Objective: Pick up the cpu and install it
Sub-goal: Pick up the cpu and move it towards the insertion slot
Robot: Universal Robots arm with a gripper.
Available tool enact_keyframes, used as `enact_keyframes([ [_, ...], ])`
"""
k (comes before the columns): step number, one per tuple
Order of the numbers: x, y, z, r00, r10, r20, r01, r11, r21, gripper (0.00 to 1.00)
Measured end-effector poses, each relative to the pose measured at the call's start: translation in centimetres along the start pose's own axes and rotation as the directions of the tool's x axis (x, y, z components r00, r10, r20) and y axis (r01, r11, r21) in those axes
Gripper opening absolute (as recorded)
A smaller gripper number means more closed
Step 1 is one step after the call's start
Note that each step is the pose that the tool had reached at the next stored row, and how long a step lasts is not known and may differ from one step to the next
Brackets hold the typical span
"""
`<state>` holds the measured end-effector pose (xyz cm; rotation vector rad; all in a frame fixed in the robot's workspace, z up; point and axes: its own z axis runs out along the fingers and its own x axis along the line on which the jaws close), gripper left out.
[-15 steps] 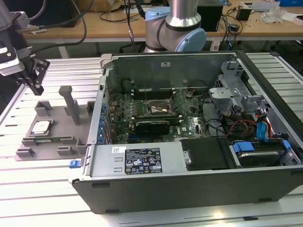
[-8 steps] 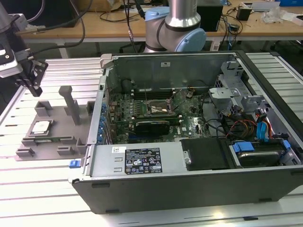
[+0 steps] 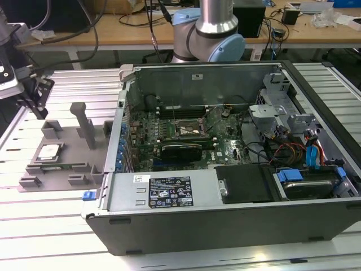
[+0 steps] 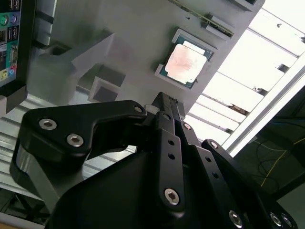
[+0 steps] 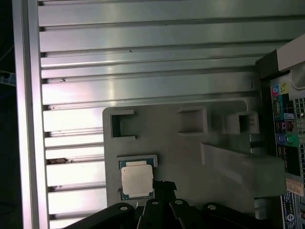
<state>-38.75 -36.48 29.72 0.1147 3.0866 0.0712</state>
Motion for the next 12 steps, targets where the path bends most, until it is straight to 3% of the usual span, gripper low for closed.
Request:
enact_keyframes([
  [5,1.46,-0.19,1.51,1.0000,0.000,0.0009,0.000,1.0000,-0.0001,0.11],
  [12,2.04,-0.52,3.13,1.0000,0.000,0.0010,0.000,1.0000,-0.0002,0.11],
])
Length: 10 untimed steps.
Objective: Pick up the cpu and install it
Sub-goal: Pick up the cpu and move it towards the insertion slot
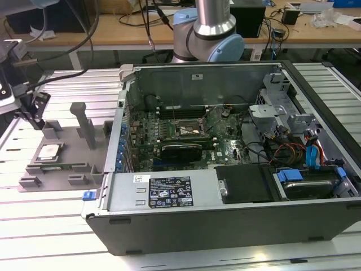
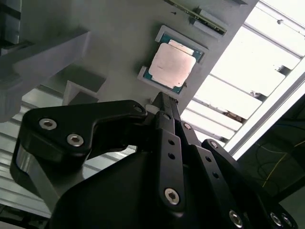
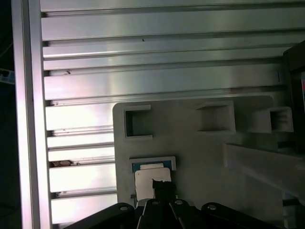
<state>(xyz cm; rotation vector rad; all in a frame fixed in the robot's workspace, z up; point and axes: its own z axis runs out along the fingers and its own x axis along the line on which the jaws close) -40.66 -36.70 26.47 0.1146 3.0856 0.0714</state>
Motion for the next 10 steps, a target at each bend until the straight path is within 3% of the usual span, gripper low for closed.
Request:
enact_keyframes([
  [10,0.30,-0.56,2.29,1.0000,0.000,0.0000,0.000,1.0000,0.0001,0.11],
])
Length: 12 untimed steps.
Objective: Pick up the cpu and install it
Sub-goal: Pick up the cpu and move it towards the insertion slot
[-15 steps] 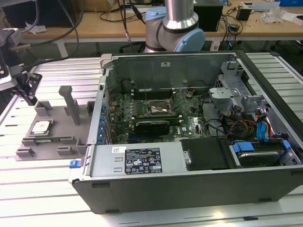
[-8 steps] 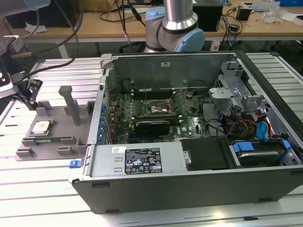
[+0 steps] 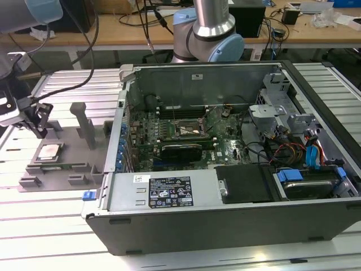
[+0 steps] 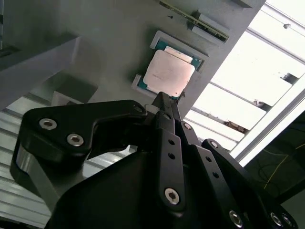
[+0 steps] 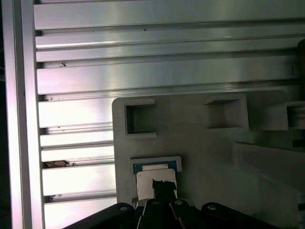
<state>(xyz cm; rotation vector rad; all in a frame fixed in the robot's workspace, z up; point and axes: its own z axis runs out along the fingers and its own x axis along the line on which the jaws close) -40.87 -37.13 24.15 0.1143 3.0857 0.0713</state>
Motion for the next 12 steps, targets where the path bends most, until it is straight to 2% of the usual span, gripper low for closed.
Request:
enact_keyframes([
  [5,0.04,-0.40,1.10,1.0000,0.000,0.0001,0.000,1.0000,-0.0001,0.11],
  [12,0.04,-0.64,1.39,1.0000,0.000,0.0001,0.000,1.0000,-0.0001,0.11],
])
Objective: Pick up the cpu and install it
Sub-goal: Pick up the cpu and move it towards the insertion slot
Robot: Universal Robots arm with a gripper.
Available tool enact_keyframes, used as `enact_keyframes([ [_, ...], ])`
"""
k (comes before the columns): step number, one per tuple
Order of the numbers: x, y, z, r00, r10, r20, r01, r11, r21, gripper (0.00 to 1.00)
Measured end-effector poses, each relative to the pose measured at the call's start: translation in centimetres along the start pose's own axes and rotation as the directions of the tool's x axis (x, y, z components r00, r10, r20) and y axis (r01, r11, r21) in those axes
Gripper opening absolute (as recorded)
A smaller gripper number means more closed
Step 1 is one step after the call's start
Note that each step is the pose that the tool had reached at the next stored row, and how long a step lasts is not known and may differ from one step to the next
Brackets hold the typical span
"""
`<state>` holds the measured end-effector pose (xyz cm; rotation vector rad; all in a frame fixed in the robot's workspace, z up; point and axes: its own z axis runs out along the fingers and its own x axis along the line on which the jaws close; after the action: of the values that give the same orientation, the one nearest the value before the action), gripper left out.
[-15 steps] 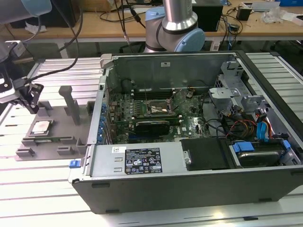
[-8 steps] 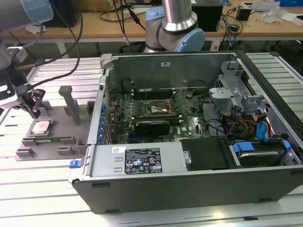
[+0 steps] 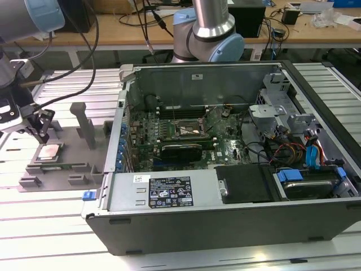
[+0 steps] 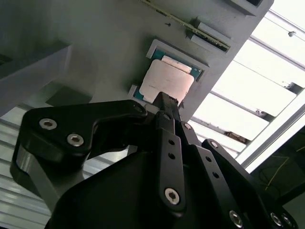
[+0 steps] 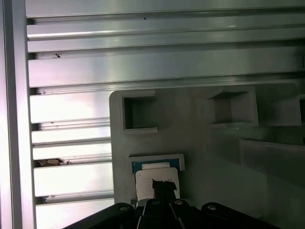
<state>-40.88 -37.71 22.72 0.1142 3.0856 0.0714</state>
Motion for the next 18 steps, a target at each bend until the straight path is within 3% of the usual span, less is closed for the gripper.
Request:
enact_keyframes([
  [7,0.04,-0.57,1.21,1.0000,0.000,-0.0002,0.000,1.0000,0.0002,0.11],
  [18,0.03,-0.58,1.25,1.0000,0.000,-0.0001,0.000,1.0000,0.0000,0.11],
])
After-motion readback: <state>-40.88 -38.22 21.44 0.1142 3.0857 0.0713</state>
